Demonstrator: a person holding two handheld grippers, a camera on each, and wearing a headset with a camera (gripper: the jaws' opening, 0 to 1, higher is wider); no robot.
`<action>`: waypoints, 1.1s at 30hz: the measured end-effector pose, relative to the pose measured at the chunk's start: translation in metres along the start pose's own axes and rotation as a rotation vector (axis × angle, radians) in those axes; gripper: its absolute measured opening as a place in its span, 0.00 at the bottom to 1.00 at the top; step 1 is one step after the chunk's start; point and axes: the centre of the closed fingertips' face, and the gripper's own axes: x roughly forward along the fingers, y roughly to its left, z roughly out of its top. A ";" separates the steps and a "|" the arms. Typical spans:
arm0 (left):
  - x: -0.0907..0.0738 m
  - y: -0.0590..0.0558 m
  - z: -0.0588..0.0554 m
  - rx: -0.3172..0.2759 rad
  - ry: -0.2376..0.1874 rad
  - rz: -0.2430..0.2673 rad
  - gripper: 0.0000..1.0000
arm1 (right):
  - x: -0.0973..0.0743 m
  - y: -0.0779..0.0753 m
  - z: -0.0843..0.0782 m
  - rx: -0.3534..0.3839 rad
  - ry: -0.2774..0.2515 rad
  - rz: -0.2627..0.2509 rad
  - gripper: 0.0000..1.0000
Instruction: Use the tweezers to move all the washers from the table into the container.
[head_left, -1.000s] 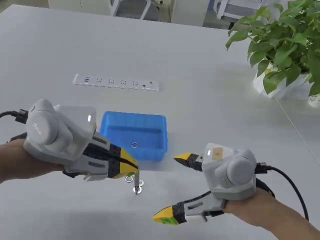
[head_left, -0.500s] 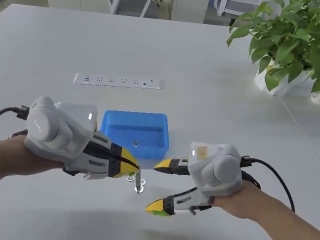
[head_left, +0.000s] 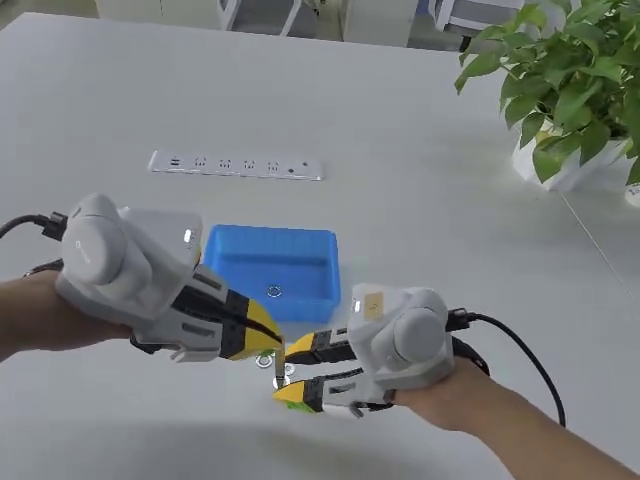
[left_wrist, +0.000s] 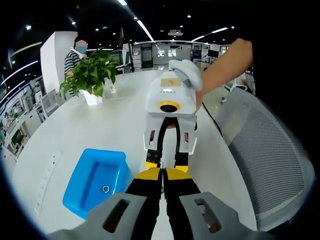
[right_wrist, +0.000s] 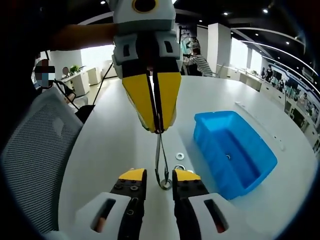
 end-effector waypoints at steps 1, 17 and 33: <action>0.000 0.000 0.000 0.001 0.000 -0.001 0.05 | 0.001 -0.001 0.000 -0.003 0.000 -0.006 0.19; 0.003 0.000 -0.001 -0.007 0.009 -0.002 0.05 | 0.004 -0.003 -0.005 0.022 0.017 -0.028 0.08; 0.004 -0.001 0.000 -0.018 0.012 0.001 0.05 | 0.003 -0.002 -0.005 0.027 0.012 -0.026 0.06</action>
